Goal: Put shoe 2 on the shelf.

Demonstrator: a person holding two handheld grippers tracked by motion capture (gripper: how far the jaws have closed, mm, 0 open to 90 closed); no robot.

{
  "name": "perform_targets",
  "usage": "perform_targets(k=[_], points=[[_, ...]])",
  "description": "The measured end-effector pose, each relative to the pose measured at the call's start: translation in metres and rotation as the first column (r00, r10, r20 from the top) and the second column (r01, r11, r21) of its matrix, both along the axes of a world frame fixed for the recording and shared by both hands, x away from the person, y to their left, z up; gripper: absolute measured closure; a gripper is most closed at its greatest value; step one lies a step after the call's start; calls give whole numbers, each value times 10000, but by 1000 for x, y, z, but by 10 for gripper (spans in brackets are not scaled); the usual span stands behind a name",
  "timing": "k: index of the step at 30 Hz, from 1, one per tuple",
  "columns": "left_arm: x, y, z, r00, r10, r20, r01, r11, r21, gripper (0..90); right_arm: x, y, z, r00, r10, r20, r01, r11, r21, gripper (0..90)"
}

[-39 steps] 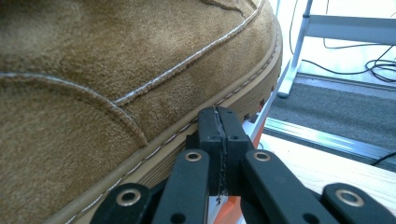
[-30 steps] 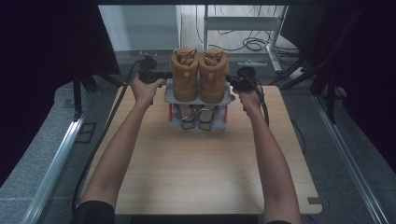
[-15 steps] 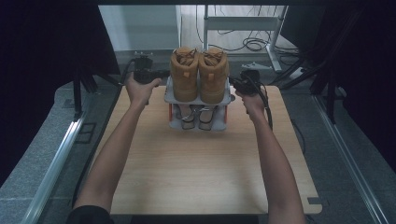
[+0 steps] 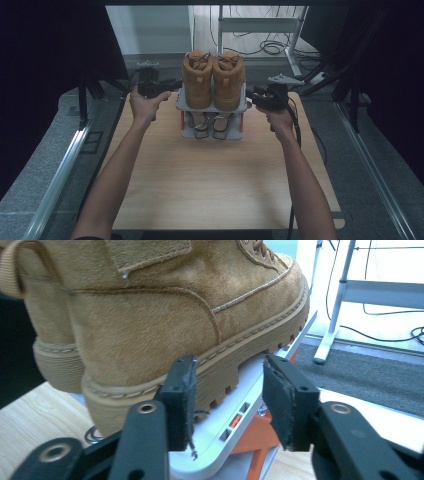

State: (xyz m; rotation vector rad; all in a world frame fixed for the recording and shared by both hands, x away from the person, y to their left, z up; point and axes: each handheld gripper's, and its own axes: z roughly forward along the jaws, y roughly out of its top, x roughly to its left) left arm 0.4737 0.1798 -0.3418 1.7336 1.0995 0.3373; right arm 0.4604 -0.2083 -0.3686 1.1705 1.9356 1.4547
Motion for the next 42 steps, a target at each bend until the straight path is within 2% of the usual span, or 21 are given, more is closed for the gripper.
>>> perform_targets(k=[8, 12, 18, 22, 25, 33, 36, 38, 42], points=[[-20, 7, -5, 9999, -80, 122, 83, 9998, -185, 555, -18, -6, -7, 10000, 3, -10, -3, 9999, 100, 488], [-30, 13, -8, 9999, -65, 147, 65, 10000, -59, 530, -26, -6, -7, 9999, 96, 88, -96, 9999, 55, 485], [-47, 25, -15, 9998, -165, 123, 168, 9996, -206, 486, -42, -5, -7, 9993, 204, 307, -207, 9997, 104, 484], [-61, 31, -21, 9994, -257, 243, 261, 9995, -153, 475, -52, -7, -10, 9988, 288, 406, -296, 9994, 201, 484], [-72, 34, -27, 9988, -320, 362, 319, 9995, 37, 462, -60, -8, -14, 9987, 286, 416, -295, 9993, 236, 484], [-101, 42, -53, 9984, -407, 399, 405, 9992, 72, 448, -87, -16, -34, 9988, 312, 369, -320, 9993, 196, 484], [-113, 43, -69, 9986, -371, 380, 368, 9993, 70, 445, -98, -19, -44, 9990, 241, 382, -249, 9995, 192, 484], [-119, 43, -79, 9987, -350, 377, 340, 9990, 275, 441, -105, -21, -52, 9990, 219, 395, -227, 9996, 181, 484], [-132, 43, -101, 9992, -377, 150, 371, 9985, 413, 436, -117, -25, -69, 9994, 193, 272, -200, 9995, 255, 484]])
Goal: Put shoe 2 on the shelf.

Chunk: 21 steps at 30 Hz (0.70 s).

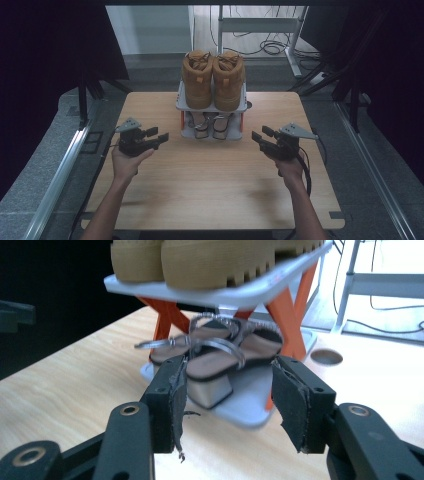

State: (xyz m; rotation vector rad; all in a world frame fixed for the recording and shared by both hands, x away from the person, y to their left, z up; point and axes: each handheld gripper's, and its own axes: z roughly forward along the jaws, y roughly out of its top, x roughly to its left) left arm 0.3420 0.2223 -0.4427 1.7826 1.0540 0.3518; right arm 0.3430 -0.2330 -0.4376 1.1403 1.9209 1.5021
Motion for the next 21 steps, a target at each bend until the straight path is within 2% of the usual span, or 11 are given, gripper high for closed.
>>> perform_targets(k=[4, 8, 11, 13, 16, 21], points=[[-10, 2, -21, 9993, 21, -370, -23, 10000, -27, 433, -12, -6, -19, 9997, -78, -215, 82, 9997, 215, 484], [-18, 5, -37, 9983, 28, -579, -14, 9997, 248, 431, -21, -11, -37, 9988, -217, -447, 224, 9996, 144, 485], [-24, 7, -47, 9972, -9, -754, 26, 9998, 217, 427, -25, -15, -50, 9967, -276, -760, 273, 9996, -46, 492], [-26, 8, -54, 9967, 60, -809, -46, 9998, 174, 425, -25, -17, -55, 9955, -262, -915, 222, 9988, -447, 492], [-27, 8, -59, 9957, 20, -930, 20, 9991, 433, 420, -27, -18, -58, 9951, -270, -953, 218, 9982, -552, 493], [-28, 7, -59, 9961, 18, -878, 28, 9987, 514, 418, -26, -17, -63, 9944, -254, -1022, 182, 9974, -702, 491]])
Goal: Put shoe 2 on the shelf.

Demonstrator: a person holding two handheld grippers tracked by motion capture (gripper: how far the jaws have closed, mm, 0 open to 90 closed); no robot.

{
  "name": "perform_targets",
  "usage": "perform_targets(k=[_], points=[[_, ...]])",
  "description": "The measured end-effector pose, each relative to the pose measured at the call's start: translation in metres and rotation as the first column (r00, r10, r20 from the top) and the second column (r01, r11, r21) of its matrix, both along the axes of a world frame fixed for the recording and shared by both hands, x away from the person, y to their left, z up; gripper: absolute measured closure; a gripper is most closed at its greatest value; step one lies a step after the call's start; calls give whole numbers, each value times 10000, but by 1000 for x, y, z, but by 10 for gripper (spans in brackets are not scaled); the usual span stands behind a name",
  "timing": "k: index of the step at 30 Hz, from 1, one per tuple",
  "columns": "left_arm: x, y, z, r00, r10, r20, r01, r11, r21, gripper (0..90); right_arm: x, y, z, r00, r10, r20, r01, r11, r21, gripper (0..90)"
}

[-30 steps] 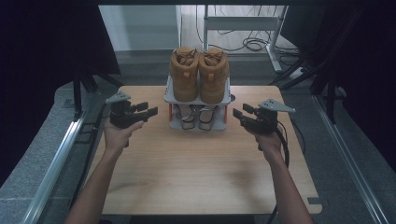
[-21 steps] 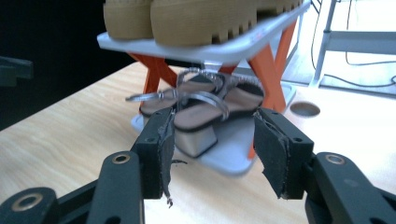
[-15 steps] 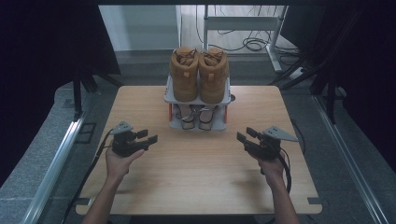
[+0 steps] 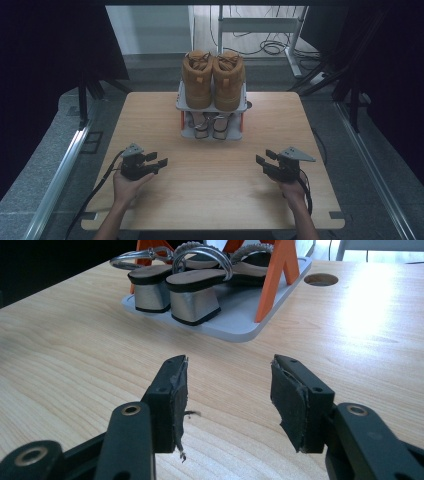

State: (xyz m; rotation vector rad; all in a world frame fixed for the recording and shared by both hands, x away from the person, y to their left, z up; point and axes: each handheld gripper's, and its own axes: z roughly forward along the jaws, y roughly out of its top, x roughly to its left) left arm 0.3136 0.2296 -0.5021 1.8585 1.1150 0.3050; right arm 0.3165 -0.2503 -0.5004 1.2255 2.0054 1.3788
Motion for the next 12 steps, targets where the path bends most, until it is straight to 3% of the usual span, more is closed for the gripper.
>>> perform_targets(k=[12], points=[[-3, 3, -2, 10000, 87, -10, -87, 10000, -25, 404, -6, -5, 2, 9997, -137, 202, 135, 9999, 99, 460]])
